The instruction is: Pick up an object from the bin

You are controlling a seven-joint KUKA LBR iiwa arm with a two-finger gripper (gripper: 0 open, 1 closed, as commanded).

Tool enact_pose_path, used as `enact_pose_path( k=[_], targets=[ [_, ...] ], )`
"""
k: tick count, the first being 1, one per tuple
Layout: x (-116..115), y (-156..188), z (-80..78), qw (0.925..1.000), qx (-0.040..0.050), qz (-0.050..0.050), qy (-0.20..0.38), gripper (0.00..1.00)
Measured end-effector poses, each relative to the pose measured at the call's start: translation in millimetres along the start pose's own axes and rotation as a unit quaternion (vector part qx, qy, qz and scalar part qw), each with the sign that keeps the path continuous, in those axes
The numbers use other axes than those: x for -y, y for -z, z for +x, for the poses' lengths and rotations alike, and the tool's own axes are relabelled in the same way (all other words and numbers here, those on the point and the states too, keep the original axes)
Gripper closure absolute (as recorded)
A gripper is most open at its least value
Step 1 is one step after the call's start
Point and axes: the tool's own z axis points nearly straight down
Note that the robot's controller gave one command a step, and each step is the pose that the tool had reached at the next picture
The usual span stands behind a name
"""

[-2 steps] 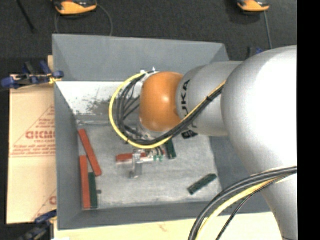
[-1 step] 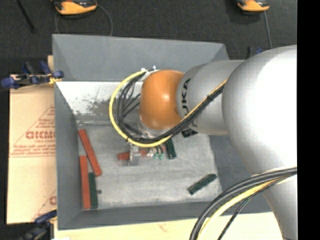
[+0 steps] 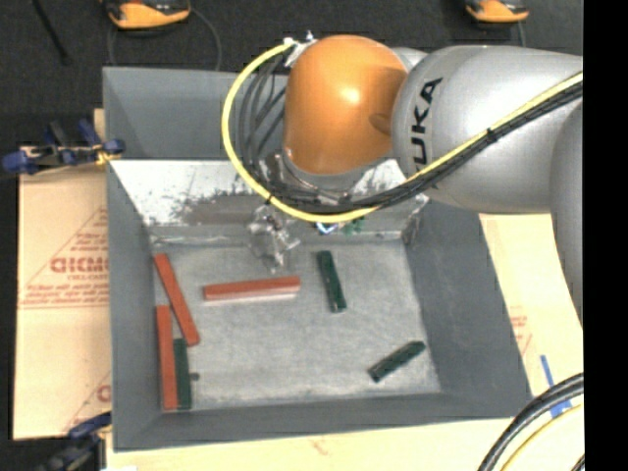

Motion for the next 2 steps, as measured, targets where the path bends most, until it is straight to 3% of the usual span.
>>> enact_pose_path(
  k=[1,2],
  targets=[
    [-1.0,-2.5,1.1,1.0,-0.0023,-0.002,-0.002,0.0],
    [-16.9,-138.7,34.0,0.9999,-0.0052,-0.004,0.009,0.0]
  ],
)
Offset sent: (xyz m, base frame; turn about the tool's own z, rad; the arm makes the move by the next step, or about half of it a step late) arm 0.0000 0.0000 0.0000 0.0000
